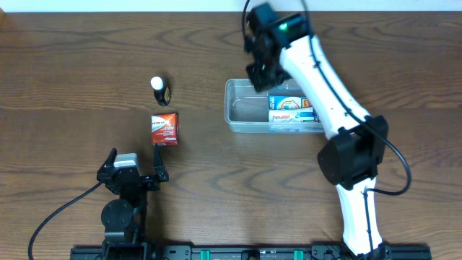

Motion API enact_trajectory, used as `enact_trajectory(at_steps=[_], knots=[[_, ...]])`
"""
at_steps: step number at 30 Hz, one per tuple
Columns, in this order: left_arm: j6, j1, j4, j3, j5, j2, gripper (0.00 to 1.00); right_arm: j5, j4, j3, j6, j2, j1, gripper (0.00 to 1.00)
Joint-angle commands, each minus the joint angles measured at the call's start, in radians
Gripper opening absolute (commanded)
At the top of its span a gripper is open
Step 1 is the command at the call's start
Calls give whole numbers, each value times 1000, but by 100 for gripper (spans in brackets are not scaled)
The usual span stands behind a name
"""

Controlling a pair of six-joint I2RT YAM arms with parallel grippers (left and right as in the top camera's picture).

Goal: Pack container
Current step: 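Retract the right arm to the upper right corner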

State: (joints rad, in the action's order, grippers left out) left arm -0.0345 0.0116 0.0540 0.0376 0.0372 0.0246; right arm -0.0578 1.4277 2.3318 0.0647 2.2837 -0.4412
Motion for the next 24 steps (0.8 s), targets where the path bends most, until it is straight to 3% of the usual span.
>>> enact_trajectory(at_steps=[1,7,14,20,21,22,23,24], knots=[[-14,0,15,-33,19,1,98,5,16,112,66,-8,109,1],[-14,0,15,-33,19,1,98,10,95,201,116,-8,297,1],[-14,0,15,-33,19,1,98,105,238,180,159,-8,483,1],[-14,0,15,-33,19,1,98,149,234,127,135,-8,565,1],[-14,0,15,-33,19,1,98,166,233,118,135,-8,573,13],[-14,0,15,-33,19,1,98,184,228,106,136,-8,581,35],[-14,0,15,-33,19,1,98,193,219,96,136,-8,588,75],[-14,0,15,-33,19,1,98,193,210,89,136,-8,597,99]])
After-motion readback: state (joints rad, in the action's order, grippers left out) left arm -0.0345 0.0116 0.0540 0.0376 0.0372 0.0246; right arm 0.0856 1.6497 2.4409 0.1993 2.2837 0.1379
